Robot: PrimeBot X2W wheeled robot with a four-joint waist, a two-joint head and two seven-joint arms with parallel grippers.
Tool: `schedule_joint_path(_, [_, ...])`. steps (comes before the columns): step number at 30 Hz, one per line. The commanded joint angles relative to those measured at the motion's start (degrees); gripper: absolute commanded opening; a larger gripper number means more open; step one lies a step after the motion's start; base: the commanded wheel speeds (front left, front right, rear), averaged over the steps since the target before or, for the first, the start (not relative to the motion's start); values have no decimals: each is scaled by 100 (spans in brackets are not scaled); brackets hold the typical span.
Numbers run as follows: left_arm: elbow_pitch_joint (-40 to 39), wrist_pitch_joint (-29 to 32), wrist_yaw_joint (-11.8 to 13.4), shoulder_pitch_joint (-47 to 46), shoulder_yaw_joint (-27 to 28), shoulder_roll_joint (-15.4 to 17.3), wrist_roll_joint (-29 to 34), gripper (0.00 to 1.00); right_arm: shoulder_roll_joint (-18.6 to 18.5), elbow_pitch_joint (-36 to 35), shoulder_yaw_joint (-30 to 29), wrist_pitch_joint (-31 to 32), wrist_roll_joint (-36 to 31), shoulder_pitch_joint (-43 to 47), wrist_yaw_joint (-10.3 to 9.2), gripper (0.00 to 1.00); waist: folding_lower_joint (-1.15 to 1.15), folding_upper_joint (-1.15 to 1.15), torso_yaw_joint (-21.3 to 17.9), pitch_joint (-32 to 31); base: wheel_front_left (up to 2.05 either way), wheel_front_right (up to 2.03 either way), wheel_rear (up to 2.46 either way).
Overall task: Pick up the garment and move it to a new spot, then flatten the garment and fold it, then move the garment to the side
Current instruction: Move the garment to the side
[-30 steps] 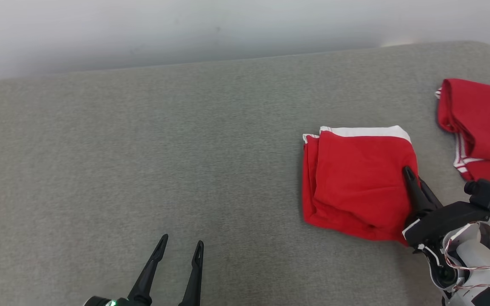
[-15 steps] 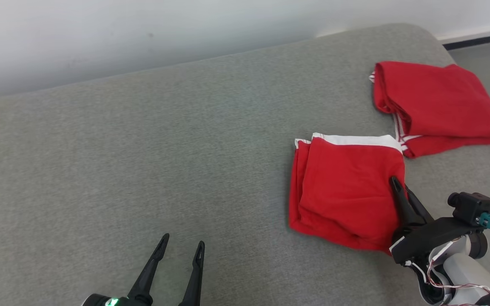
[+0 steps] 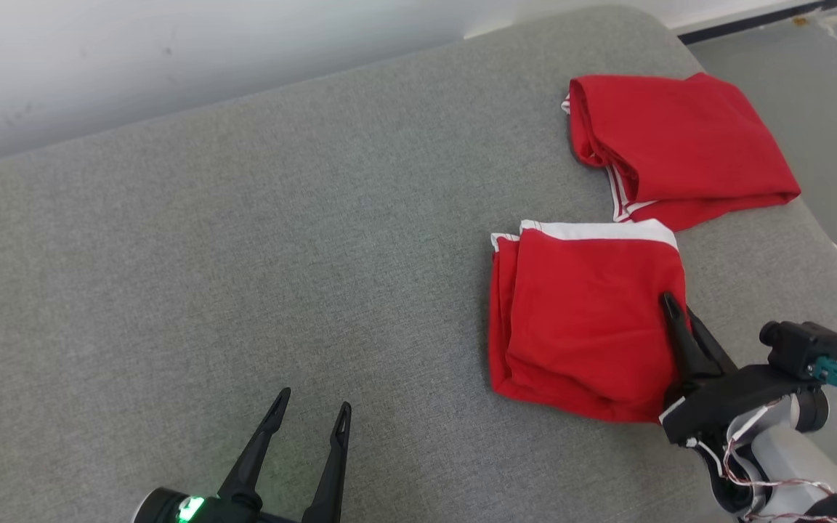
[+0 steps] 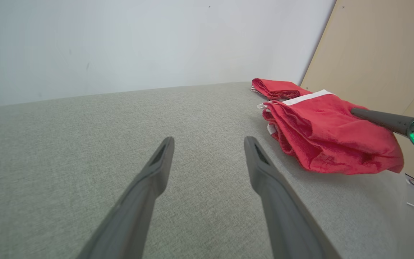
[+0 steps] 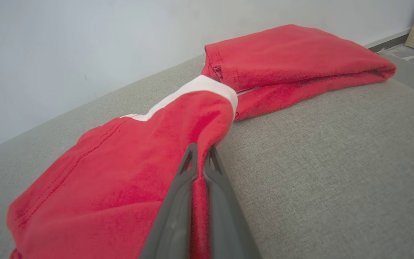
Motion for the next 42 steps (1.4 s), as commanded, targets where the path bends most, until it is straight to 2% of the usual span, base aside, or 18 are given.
schedule_joint_path(1, [18, -16, -28, -72, 2, 30, 66, 100, -5, -7, 5, -33, -72, -106, -3, 0, 0, 0, -32, 106, 0, 0, 0])
schedule_joint_path(11, [6, -16, -145, -396, -133, 61, 171, 100, -306, -80, 401, -33, -266, -849, -3, 0, 0, 0, 204, 658, 0, 0, 0])
schedule_joint_path(22, [-132, -16, -243, -906, -375, 81, 328, 100, -1167, -11, 854, -33, -328, -2167, -3, 0, 0, 0, 530, 1274, 0, 0, 0])
schedule_joint_path(30, [-428, -16, -267, -1237, -600, 112, 440, 100, -1839, 344, 435, -32, -179, -2657, -3, 0, 0, 0, 769, 1733, 0, 0, 0])
schedule_joint_path(42, [-539, -15, -258, -1443, -706, 263, 518, 100, -2351, 664, -357, -33, -356, -2730, -3, 0, 0, 0, 834, 2062, 0, 0, 0])
